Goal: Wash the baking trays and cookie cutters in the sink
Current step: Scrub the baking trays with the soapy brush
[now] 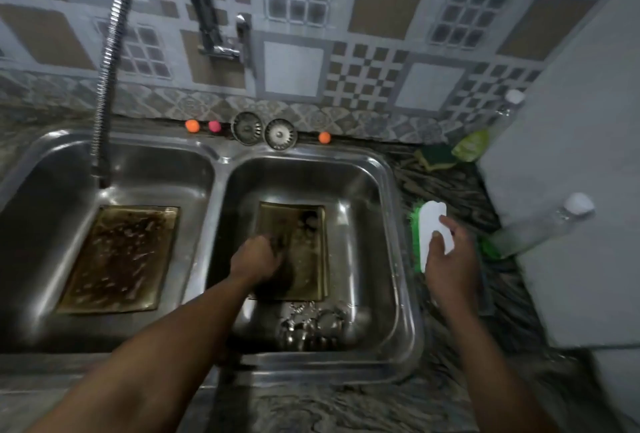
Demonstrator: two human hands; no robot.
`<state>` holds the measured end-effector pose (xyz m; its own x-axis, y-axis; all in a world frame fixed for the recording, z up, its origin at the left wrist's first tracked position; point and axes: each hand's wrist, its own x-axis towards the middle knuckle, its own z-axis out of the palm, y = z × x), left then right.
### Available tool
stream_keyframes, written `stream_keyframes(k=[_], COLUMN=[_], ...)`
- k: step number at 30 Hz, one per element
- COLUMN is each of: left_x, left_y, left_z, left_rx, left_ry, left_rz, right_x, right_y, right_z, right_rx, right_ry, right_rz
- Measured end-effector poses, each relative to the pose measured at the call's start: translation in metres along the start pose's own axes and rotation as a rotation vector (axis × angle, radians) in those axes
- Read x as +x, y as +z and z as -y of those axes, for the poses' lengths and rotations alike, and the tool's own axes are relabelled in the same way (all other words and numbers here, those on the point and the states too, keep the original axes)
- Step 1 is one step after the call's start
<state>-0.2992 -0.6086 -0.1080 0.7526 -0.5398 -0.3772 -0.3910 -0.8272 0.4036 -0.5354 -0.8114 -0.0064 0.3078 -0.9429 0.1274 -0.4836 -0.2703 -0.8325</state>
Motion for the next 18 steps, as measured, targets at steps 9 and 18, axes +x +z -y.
stream_keyframes(k=[9, 18], left_x=[0.022, 0.018], left_y=[0.073, 0.089], left_z=[0.005, -0.013], left_rx=[0.034, -0.012], left_ry=[-0.168, -0.231], left_rz=[0.082, -0.054], right_x=[0.016, 0.033], right_y=[-0.067, -0.067], right_z=[-0.078, -0.105], right_rx=[-0.106, -0.152], right_ry=[0.179, 0.156], right_rz=[0.087, 0.11])
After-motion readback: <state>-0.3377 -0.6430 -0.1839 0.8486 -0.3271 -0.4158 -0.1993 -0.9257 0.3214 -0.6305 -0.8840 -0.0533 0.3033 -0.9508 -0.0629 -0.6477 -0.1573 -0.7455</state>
